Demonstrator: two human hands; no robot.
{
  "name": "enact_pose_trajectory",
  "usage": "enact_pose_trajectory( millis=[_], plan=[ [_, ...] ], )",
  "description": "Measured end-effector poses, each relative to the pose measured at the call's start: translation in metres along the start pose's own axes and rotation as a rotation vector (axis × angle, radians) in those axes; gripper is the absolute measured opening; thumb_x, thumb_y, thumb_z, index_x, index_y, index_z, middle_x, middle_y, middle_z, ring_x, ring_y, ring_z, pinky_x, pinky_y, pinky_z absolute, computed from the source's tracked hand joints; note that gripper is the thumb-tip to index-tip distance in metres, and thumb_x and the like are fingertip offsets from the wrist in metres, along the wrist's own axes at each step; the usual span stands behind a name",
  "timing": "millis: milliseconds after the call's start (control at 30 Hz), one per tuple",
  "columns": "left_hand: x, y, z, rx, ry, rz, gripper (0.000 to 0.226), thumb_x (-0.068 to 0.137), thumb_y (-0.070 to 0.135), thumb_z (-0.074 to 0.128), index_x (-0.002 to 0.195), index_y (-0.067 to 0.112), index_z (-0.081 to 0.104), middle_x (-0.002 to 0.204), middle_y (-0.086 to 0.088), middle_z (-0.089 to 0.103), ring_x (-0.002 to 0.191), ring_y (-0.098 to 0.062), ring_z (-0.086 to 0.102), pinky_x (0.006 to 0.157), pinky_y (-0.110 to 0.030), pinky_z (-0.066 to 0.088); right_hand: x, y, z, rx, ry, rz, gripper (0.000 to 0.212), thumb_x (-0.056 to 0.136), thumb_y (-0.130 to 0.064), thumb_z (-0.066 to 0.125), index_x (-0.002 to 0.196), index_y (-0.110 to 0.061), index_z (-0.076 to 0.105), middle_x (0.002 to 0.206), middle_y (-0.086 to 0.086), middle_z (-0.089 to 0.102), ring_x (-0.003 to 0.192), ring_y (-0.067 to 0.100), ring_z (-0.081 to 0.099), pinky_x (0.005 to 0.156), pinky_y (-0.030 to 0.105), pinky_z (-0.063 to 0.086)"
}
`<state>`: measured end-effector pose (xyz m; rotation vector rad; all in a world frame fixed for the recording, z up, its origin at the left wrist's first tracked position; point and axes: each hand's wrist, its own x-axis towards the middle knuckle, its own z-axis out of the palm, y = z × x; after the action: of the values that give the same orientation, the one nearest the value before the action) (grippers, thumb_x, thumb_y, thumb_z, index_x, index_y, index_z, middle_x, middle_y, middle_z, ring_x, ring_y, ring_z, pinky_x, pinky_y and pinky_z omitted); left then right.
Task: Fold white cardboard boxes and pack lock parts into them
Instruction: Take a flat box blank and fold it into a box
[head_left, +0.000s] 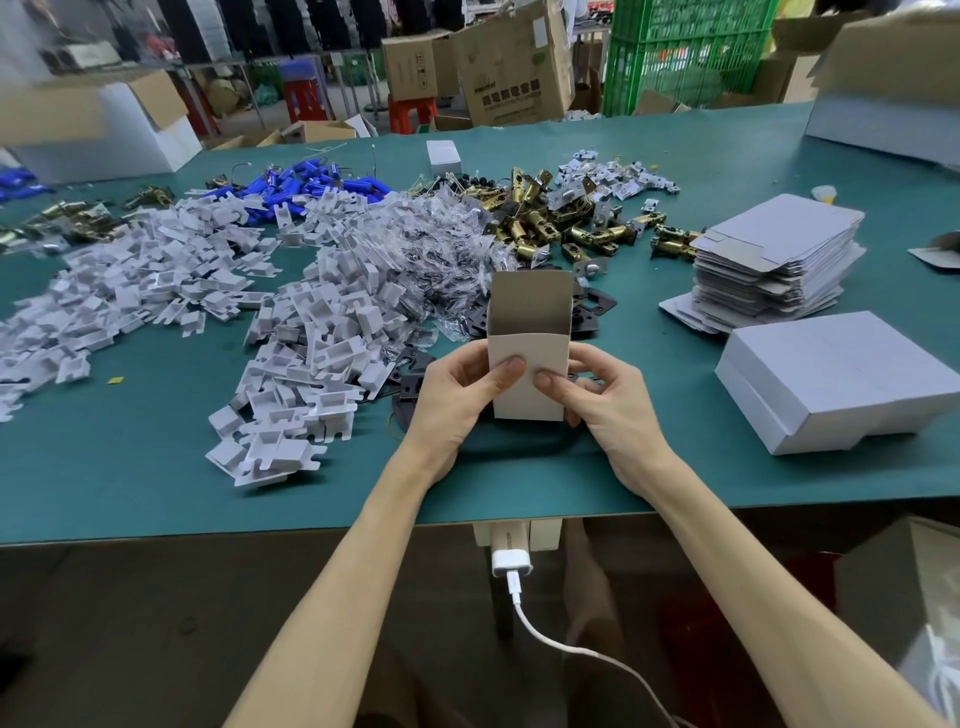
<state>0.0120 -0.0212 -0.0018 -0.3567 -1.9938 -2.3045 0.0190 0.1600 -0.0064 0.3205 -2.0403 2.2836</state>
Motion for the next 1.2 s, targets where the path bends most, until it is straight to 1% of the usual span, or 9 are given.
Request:
enact_pose_trajectory(
  millis=[100, 433, 633, 700, 767, 900, 1000, 1100, 1200],
  plan=[
    [0.001, 0.000, 0.000, -0.011, -0.006, -0.015, 0.033, 0.092, 0.011, 0.072, 0.123, 0.000, 0.071, 0.115, -0.006, 0.078, 0.105, -0.014, 0.072, 0.087, -0.024, 0.055, -0.001, -0.002, 0.000, 0.008, 0.016, -0.004, 0.035, 0.082, -0.033, 0.079, 0.115, -0.022, 0.075, 0.080, -0.009, 0.070, 0.055, 0.003, 0.049, 0.052, 0.017, 0.043],
    [0.001, 0.000, 0.002, -0.034, -0.015, -0.030, 0.041, 0.088, 0.019, 0.075, 0.125, 0.003, 0.070, 0.120, -0.010, 0.076, 0.111, -0.018, 0.071, 0.092, -0.028, 0.056, -0.002, -0.006, 0.000, 0.006, 0.075, 0.021, 0.036, 0.088, -0.037, 0.071, 0.116, -0.015, 0.073, 0.096, 0.005, 0.074, 0.069, 0.015, 0.054, 0.056, 0.024, 0.045],
    [0.003, -0.003, 0.000, -0.052, 0.172, -0.081, 0.041, 0.089, 0.041, 0.069, 0.116, 0.010, 0.070, 0.116, -0.008, 0.077, 0.107, -0.024, 0.073, 0.086, -0.036, 0.062, 0.002, -0.004, 0.000, 0.040, 0.148, 0.092, 0.047, 0.087, -0.051, 0.065, 0.117, -0.015, 0.068, 0.107, 0.013, 0.072, 0.060, 0.013, 0.059, 0.062, 0.030, 0.053],
    [0.004, -0.003, -0.001, -0.067, 0.237, -0.128, 0.045, 0.091, 0.049, 0.064, 0.111, 0.009, 0.070, 0.110, -0.010, 0.078, 0.100, -0.026, 0.074, 0.080, -0.040, 0.063, 0.003, -0.004, 0.000, 0.028, 0.140, 0.102, 0.039, 0.088, -0.047, 0.067, 0.112, -0.017, 0.069, 0.104, 0.010, 0.072, 0.060, 0.013, 0.060, 0.061, 0.028, 0.054],
    [0.004, -0.002, -0.001, -0.063, 0.238, -0.143, 0.048, 0.097, 0.053, 0.058, 0.110, 0.008, 0.069, 0.099, -0.009, 0.078, 0.086, -0.026, 0.076, 0.061, -0.039, 0.062, 0.003, -0.003, 0.001, -0.021, 0.116, 0.097, 0.025, 0.095, -0.037, 0.068, 0.111, -0.018, 0.069, 0.103, 0.005, 0.071, 0.062, 0.014, 0.061, 0.062, 0.028, 0.055],
    [0.000, -0.002, -0.002, -0.048, 0.169, -0.142, 0.051, 0.105, 0.058, 0.048, 0.115, 0.011, 0.063, 0.091, -0.014, 0.079, 0.062, -0.038, 0.075, 0.031, -0.026, 0.043, 0.005, -0.006, 0.005, -0.112, 0.066, 0.102, 0.018, 0.100, -0.030, 0.065, 0.112, -0.017, 0.067, 0.108, 0.006, 0.071, 0.063, 0.015, 0.063, 0.062, 0.030, 0.056],
    [0.000, -0.002, 0.000, -0.029, 0.177, -0.132, 0.049, 0.104, 0.055, 0.052, 0.118, 0.008, 0.059, 0.091, -0.013, 0.078, 0.062, -0.038, 0.075, 0.031, -0.026, 0.044, 0.020, -0.011, 0.003, -0.262, 0.073, 0.067, 0.013, 0.100, -0.030, 0.065, 0.109, -0.022, 0.068, 0.102, 0.000, 0.072, 0.071, 0.012, 0.067, 0.060, 0.022, 0.052],
    [0.002, 0.000, 0.002, -0.038, 0.165, -0.135, 0.036, 0.106, 0.041, 0.056, 0.122, 0.009, 0.054, 0.096, -0.012, 0.079, 0.067, -0.036, 0.076, 0.036, -0.030, 0.051, 0.061, -0.017, -0.005, -0.546, 0.149, -0.031, 0.019, 0.099, -0.030, 0.064, 0.112, -0.017, 0.068, 0.105, -0.001, 0.069, 0.090, 0.009, 0.065, 0.074, 0.011, 0.048],
    [0.003, 0.001, 0.002, -0.066, 0.146, -0.144, 0.030, 0.106, 0.032, 0.058, 0.124, 0.009, 0.051, 0.101, -0.017, 0.077, 0.069, -0.038, 0.076, 0.040, -0.031, 0.054, 0.117, -0.016, -0.016, -0.939, 0.105, -0.067, 0.036, 0.101, -0.035, 0.058, 0.125, -0.009, 0.063, 0.124, 0.014, 0.058, 0.121, 0.029, 0.049, 0.105, 0.033, 0.042]
  ],
)
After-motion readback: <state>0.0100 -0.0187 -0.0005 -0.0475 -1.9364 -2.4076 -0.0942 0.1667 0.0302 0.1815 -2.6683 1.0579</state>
